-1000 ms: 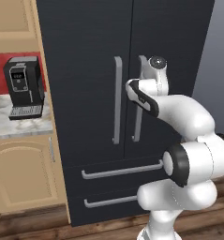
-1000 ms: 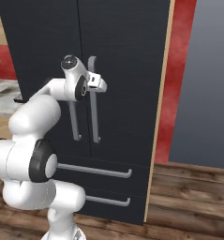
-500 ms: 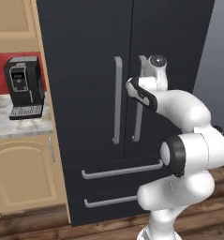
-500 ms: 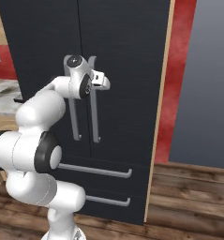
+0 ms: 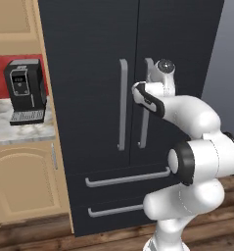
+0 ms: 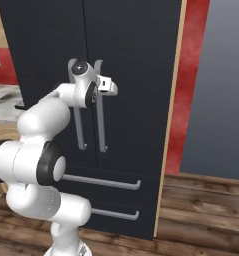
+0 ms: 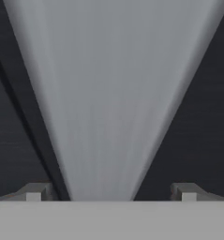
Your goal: Open the fridge, grab two sodas, and place both sodas inside the bowl with ice on the dining counter.
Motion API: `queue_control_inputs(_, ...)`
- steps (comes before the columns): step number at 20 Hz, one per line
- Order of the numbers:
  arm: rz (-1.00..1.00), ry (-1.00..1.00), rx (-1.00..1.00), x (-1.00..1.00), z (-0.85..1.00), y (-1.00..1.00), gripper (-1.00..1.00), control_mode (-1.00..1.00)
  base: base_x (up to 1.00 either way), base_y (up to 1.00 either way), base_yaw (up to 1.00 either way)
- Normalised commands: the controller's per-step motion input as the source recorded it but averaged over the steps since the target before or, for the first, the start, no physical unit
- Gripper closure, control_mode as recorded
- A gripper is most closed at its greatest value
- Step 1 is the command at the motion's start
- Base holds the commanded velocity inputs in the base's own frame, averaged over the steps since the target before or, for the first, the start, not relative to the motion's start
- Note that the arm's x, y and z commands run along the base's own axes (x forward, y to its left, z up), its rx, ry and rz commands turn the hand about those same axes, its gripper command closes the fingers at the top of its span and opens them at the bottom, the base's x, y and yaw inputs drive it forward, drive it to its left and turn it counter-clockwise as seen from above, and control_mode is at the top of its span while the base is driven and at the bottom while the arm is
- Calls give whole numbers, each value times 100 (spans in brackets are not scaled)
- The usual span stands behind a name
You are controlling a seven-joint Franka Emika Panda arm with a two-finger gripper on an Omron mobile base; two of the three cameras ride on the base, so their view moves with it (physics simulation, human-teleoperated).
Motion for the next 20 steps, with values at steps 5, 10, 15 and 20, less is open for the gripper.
queue_control_inputs(5,0,-4,0,31,-18,7,100,-100,0,0,0)
queue_control_inputs(10,0,5,-2,31,-13,19,100,-100,0,0,0)
queue_control_inputs(15,-5,3,-1,-13,-1,-6,100,-100,0,0,0)
queue_control_inputs(20,-11,13,0,-52,0,-33,100,-100,0,0,0)
